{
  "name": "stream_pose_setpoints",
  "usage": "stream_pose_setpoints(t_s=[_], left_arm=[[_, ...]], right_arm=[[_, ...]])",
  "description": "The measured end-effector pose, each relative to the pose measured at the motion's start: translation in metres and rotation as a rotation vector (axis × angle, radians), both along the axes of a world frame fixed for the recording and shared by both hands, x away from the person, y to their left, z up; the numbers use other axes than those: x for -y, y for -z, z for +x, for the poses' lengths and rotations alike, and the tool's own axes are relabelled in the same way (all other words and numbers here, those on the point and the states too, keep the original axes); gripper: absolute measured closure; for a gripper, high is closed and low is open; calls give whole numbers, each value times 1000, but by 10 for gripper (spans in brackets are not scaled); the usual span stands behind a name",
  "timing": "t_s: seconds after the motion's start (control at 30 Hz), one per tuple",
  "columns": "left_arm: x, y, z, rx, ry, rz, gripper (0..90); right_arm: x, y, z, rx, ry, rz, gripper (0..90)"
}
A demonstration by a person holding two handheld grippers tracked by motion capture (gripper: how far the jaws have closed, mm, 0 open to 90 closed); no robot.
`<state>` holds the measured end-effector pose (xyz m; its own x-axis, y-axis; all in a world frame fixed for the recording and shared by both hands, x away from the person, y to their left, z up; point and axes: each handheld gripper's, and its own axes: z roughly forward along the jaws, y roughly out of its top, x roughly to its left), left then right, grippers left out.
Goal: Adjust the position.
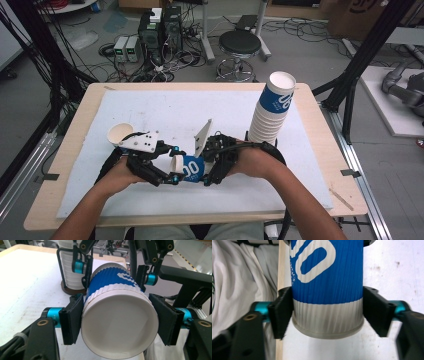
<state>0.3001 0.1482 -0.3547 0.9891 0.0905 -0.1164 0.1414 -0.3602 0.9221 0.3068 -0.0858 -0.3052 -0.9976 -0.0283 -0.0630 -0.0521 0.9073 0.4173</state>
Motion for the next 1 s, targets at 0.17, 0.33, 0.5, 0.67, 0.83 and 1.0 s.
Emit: stream_pose_setpoints(t_s=[0.17, 0.33, 0.5, 0.67, 0.83, 1.0], left_arm=[[-3, 2, -1, 11, 2, -36, 305], [-6, 4, -1, 16, -3, -65, 304], [-11, 7, -1, 23, -19, -101, 303], [-14, 10, -1, 32, -24, -148, 303], [-18, 13, -1, 38, -25, -183, 303], [-22, 18, -1, 44, -29, -212, 303]], right_arm=[[10, -2, 1, 3, -10, 138, 219], [20, -5, 0, -30, 27, 259, 216], [32, -6, 0, -48, 49, 374, 213], [44, -2, -1, -50, 85, 514, 212], [53, 3, -5, -38, 119, 620, 207], [63, 13, -7, -46, 153, 679, 203]])
